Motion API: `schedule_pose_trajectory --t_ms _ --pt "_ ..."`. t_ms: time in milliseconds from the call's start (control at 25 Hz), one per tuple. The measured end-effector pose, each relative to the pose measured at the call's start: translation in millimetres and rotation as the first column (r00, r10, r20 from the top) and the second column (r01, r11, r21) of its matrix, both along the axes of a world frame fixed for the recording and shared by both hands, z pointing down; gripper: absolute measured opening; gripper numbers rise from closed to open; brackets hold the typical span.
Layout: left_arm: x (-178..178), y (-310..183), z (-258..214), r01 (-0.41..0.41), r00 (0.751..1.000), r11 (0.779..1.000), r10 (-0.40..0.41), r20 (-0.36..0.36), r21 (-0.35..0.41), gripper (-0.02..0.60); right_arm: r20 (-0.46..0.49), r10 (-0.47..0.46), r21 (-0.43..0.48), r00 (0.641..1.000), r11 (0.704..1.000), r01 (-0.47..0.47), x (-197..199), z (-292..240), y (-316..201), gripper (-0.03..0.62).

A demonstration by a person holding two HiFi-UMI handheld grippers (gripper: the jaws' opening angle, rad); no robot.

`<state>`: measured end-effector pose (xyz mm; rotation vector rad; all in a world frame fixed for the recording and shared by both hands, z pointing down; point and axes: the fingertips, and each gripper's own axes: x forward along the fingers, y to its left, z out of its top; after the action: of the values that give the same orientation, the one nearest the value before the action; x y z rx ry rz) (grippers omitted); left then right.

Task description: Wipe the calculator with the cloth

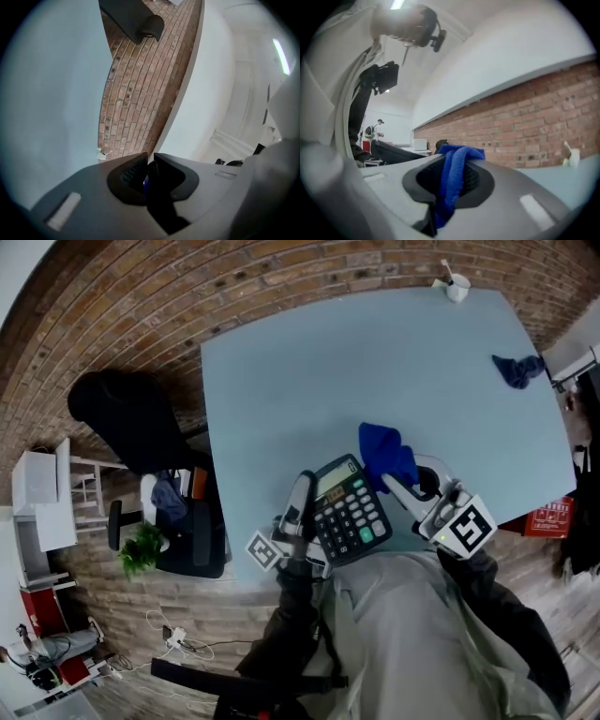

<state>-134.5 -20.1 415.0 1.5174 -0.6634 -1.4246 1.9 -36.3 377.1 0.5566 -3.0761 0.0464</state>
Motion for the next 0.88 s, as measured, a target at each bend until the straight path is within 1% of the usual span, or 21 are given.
schedule_pose_trajectory --t_ms 80,160,200,280,320,360,400,440,480,520,560,600,640,680,720,760,800,840,880 --pt "-0.7 -3.6 25.7 -0.004 0.999 0.998 0.007 0.049 -0.059 0.049 -0.006 -0.035 -0.102 0.999 0.994 0.034 -7.7 26.3 3.3 0.049" --pt "-7.3 -6.5 52.6 0.012 0.996 0.992 -0.002 0.084 -0.125 0.048 -0.047 -0.076 -0.202 0.996 0.977 0.065 -12.0 58.8 10.1 0.048" --pt "-13.3 -7.5 66.4 0.031 0.995 0.987 -0.015 0.100 -0.160 0.049 -0.071 -0.096 -0.259 0.993 0.963 0.075 -11.9 76.3 12.4 0.048" --pt "-26.4 -9.2 92.2 0.075 0.988 0.972 -0.041 0.150 -0.224 0.052 -0.126 -0.152 -0.377 0.980 0.921 0.095 -8.8 111.8 17.5 0.048" --pt "-31.2 -10.1 103.5 0.093 0.981 0.963 -0.046 0.190 -0.251 0.054 -0.158 -0.180 -0.423 0.971 0.901 0.099 -5.3 127.6 20.4 0.048" --pt "-33.9 -11.3 113.2 0.107 0.970 0.955 -0.039 0.239 -0.277 0.054 -0.189 -0.198 -0.451 0.962 0.888 0.094 -0.4 140.5 22.8 0.048" --pt "-34.9 -12.6 121.1 0.114 0.955 0.947 -0.021 0.296 -0.299 0.055 -0.214 -0.200 -0.464 0.956 0.882 0.080 4.9 149.7 24.0 0.048" --pt "-35.1 -13.9 127.5 0.117 0.934 0.940 0.006 0.358 -0.320 0.055 -0.228 -0.186 -0.471 0.956 0.880 0.059 9.7 155.4 23.7 0.048" --pt "-35.4 -14.8 132.9 0.119 0.904 0.934 0.038 0.426 -0.337 0.055 -0.231 -0.161 -0.480 0.960 0.877 0.032 13.5 159.0 22.3 0.048" --pt "-36.4 -14.8 138.1 0.122 0.864 0.929 0.074 0.498 -0.349 0.055 -0.228 -0.132 -0.495 0.965 0.869 0.002 16.2 161.9 20.2 0.049" --pt "-37.7 -14.2 143.5 0.126 0.817 0.925 0.108 0.567 -0.359 0.055 -0.227 -0.104 -0.512 0.968 0.858 -0.028 18.4 164.6 17.8 0.052" --pt "-38.8 -12.9 148.4 0.130 0.773 0.921 0.137 0.619 -0.367 0.055 -0.233 -0.082 -0.524 0.969 0.850 -0.055 20.2 167.3 15.4 0.055" --pt "-39.4 -11.1 151.8 0.133 0.742 0.919 0.157 0.652 -0.372 0.055 -0.249 -0.065 -0.525 0.966 0.848 -0.079 22.1 169.9 13.4 0.058" --pt "-39.9 -9.1 153.6 0.133 0.723 0.918 0.167 0.670 -0.373 0.060 -0.274 -0.054 -0.515 0.960 0.851 -0.099 23.9 172.2 12.0 0.061" --pt "-40.8 -7.2 154.5 0.134 0.710 0.918 0.174 0.683 -0.373 0.061 -0.304 -0.048 -0.498 0.951 0.859 -0.115 25.7 174.6 11.3 0.066" --pt "-42.6 -5.5 155.7 0.138 0.689 0.917 0.183 0.701 -0.375 0.061 -0.339 -0.047 -0.477 0.940 0.870 -0.128 27.5 177.3 11.0 0.070" --pt "-44.8 -3.8 157.0 0.146 0.650 0.914 0.199 0.734 -0.378 0.061 -0.381 -0.049 -0.450 0.923 0.882 -0.139 29.2 180.3 10.9 0.074" --pt "-46.7 -1.9 158.5 0.155 0.584 0.911 0.227 0.779 -0.382 0.063 -0.430 -0.050 -0.414 0.902 0.898 -0.147 31.0 183.5 10.7 0.078" --pt "-49.0 0.6 160.5 0.167 0.491 0.907 0.264 0.830 -0.387 0.100 -0.480 -0.051 -0.373 0.876 0.916 -0.151 32.5 186.2 10.6 0.081"
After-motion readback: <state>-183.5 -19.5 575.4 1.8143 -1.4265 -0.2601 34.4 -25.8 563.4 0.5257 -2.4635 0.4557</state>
